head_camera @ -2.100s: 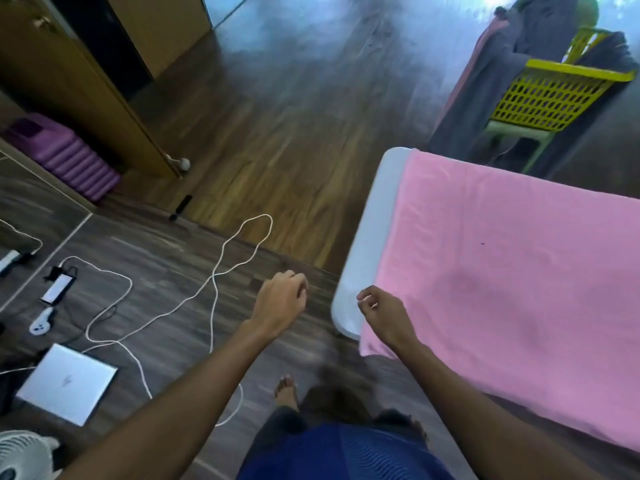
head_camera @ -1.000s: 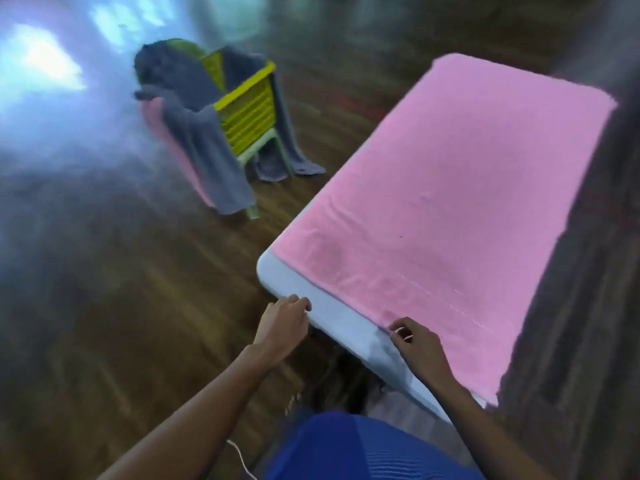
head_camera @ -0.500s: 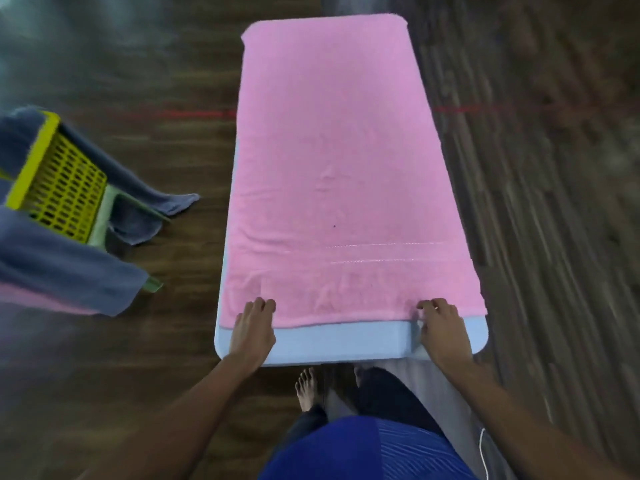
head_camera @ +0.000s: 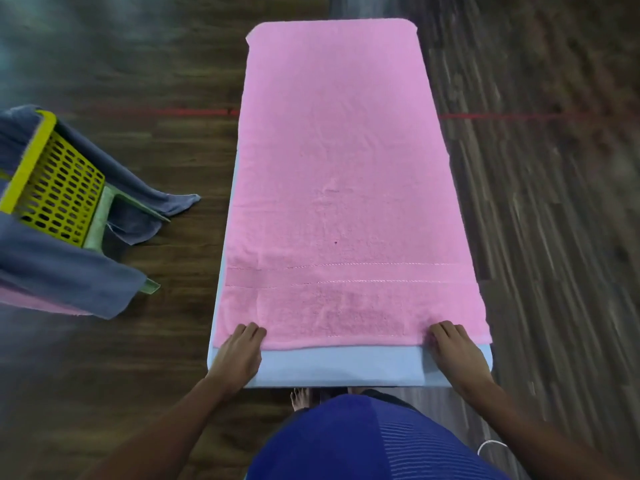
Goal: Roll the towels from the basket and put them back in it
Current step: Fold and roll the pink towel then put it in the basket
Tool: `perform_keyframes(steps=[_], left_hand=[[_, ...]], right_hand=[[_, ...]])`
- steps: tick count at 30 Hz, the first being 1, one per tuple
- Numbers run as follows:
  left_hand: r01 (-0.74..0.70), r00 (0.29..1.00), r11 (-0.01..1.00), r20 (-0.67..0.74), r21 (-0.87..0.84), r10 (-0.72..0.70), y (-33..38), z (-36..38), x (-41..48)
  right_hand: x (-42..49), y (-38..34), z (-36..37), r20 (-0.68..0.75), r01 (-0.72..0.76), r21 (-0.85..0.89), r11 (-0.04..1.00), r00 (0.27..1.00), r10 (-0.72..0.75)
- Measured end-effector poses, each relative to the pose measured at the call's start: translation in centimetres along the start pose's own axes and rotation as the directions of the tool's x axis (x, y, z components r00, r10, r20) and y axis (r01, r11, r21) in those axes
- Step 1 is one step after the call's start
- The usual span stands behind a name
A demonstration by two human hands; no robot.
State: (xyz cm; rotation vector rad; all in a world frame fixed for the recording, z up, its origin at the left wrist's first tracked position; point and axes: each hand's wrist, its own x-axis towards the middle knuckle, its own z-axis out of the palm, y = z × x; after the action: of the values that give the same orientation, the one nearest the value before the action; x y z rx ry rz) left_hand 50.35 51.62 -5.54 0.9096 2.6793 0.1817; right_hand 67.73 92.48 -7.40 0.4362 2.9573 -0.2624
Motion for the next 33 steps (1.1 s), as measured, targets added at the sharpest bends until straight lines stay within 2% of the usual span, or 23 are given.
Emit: perform_keyframes(steps=[6,11,15,19,23,26,30,33], left_hand=[[0.055,0.998,0.998,-0.039,0.03,-0.054,0.0,-0.1,-0.4],[0.124,0.992,0.992,-0.024,-0.015,-0.124,-0.6,0.6,-0.7],[0.038,0.999,0.999,-0.004,0.017,-0.038,-0.5,0.5,-1.5],[-0.099,0.995,0.975,0.044,0.199,0.092,-0.6,0.2,-1.4],[-0.087,0.995,0.959,0.079,0.269,0.068,-0.2,0.1,-0.7],[0.019,0.998,0.982,0.048,0.186,-0.029,0.6,-0.1,-0.3],[0.093,0.995,0.993,-0.028,-0.07,-0.095,0.4,0.2,0.0],[0.121,0.991,0.987,-0.044,-0.107,-0.126,-0.1,0.6,0.3]], right_hand=[[0.5,-0.4,-0.2,0.004,0.032,0.008,0.999,0.999,-0.032],[-0.1,-0.9,-0.3,-0.016,0.056,0.044,0.997,0.998,-0.055],[-1.1,-0.9,-0.2,0.002,0.086,0.042,0.995,0.996,-0.086],[-0.2,-0.8,-1.1,0.101,0.166,-0.122,0.979,0.983,-0.154],[0.2,-1.3,-1.4,0.113,0.186,-0.17,0.968,0.979,-0.168],[0.1,-1.9,-1.2,0.076,0.133,-0.126,0.983,0.989,-0.124],[0.1,-1.7,-1.5,0.029,0.107,-0.019,0.994,0.994,-0.107],[0.2,-1.5,-1.4,-0.015,0.102,0.037,0.994,0.995,-0.101]])
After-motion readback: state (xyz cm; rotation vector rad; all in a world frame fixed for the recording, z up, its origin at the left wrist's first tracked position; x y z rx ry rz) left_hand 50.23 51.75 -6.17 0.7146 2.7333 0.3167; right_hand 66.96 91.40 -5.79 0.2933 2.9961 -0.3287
